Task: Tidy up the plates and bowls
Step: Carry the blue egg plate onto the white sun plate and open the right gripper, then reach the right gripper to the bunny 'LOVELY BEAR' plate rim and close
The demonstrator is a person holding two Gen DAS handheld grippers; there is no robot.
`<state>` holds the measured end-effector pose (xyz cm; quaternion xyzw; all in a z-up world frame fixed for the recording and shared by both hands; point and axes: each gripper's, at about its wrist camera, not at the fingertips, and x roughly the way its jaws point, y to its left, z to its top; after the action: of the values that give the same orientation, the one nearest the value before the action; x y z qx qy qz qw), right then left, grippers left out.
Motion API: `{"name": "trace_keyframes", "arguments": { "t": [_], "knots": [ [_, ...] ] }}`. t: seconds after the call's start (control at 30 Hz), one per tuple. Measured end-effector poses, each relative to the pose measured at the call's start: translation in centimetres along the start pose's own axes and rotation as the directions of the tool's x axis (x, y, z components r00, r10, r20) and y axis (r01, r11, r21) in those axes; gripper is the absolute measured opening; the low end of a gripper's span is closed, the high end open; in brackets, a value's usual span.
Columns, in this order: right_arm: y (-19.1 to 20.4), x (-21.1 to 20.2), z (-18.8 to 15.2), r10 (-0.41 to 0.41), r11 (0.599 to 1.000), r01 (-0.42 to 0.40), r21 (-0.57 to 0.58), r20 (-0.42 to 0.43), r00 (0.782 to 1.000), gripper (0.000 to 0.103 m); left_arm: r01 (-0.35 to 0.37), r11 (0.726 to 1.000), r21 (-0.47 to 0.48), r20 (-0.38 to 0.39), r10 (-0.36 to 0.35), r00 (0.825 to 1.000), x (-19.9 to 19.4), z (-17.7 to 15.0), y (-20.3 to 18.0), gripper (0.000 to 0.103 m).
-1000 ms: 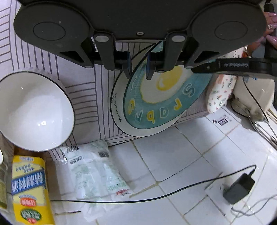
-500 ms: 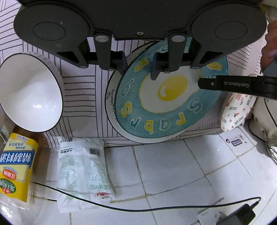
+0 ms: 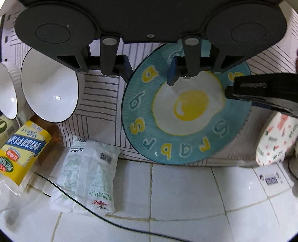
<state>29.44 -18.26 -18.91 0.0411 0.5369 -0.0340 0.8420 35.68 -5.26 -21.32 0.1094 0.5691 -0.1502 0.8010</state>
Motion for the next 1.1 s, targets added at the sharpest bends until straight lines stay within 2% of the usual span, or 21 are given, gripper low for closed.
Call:
{"name": "trace_keyframes", "arguments": {
  "t": [0.13, 0.23, 0.33, 0.43, 0.57, 0.77, 1.1],
  "knots": [
    [0.4, 0.4, -0.6, -0.032, 0.998, 0.033, -0.061, 0.016, 0.999, 0.043, 0.007, 1.0, -0.024, -0.001, -0.007, 1.0, -0.1, 0.0, 0.3, 0.039],
    [0.0, 0.2, -0.8, -0.017, 0.999, 0.019, -0.048, 0.037, 0.999, 0.043, 0.017, 0.999, -0.048, 0.0, -0.017, 1.0, -0.4, -0.2, 0.7, 0.038],
    [-0.7, -0.4, -1.4, 0.038, 0.999, -0.036, -0.033, 0.054, 0.998, 0.043, 0.034, 0.998, -0.054, 0.015, -0.033, 0.999, -1.5, -0.9, 0.8, 0.038],
    [-1.7, -2.1, -2.4, 0.098, 0.995, -0.1, 0.013, 0.106, 0.989, 0.043, 0.041, 0.998, -0.052, 0.042, -0.039, 0.998, -3.2, -1.8, 0.8, 0.038],
    [-3.0, -4.4, -3.9, 0.17, 0.983, -0.179, 0.034, 0.188, 0.967, 0.043, 0.048, 0.997, -0.065, 0.074, -0.043, 0.996, -5.3, -3.3, 1.1, 0.038],
    [-4.2, -7.5, -5.4, 0.258, 0.961, -0.276, 0.022, 0.292, 0.921, 0.043, 0.032, 0.997, -0.075, 0.119, -0.022, 0.993, -8.4, -6.1, 1.8, 0.038],
    [-3.3, -12.1, -6.9, 0.353, 0.931, -0.362, -0.051, 0.39, 0.851, 0.045, 0.033, 0.989, -0.142, 0.175, -0.007, 0.985, -12.9, -9.3, 5.6, 0.041]
  ]
}}
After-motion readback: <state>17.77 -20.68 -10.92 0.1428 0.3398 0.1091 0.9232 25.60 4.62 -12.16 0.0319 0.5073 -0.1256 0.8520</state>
